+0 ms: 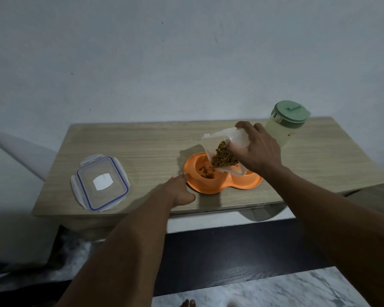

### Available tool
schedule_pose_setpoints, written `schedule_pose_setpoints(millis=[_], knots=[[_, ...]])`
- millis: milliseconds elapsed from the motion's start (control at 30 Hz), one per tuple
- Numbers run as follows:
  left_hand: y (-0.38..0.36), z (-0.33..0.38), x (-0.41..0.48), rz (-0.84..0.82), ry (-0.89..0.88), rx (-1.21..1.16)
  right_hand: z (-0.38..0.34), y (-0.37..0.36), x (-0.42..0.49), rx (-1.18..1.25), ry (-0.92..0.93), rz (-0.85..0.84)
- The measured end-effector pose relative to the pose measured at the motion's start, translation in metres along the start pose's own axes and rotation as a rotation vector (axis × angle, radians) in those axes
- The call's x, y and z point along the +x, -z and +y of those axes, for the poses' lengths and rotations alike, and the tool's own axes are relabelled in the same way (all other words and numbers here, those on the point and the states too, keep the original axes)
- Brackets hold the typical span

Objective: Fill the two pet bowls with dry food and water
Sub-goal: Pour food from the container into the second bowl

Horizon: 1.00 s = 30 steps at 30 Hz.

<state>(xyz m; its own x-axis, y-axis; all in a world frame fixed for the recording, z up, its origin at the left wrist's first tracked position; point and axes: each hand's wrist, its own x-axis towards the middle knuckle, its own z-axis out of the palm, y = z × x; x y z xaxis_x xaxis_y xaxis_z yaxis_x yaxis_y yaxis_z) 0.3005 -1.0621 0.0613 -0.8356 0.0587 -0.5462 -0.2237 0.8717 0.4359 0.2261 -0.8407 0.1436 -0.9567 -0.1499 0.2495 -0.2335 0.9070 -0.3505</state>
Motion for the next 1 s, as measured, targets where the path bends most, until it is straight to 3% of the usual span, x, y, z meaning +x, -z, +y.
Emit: schedule_pose_setpoints(millis=[1000], knots=[[0.0024, 0.0009, -0.0035, -0.016, 0.002, -0.014, 0.0025, -0.0013, -0.003, 0.028, -0.042, 0.021]])
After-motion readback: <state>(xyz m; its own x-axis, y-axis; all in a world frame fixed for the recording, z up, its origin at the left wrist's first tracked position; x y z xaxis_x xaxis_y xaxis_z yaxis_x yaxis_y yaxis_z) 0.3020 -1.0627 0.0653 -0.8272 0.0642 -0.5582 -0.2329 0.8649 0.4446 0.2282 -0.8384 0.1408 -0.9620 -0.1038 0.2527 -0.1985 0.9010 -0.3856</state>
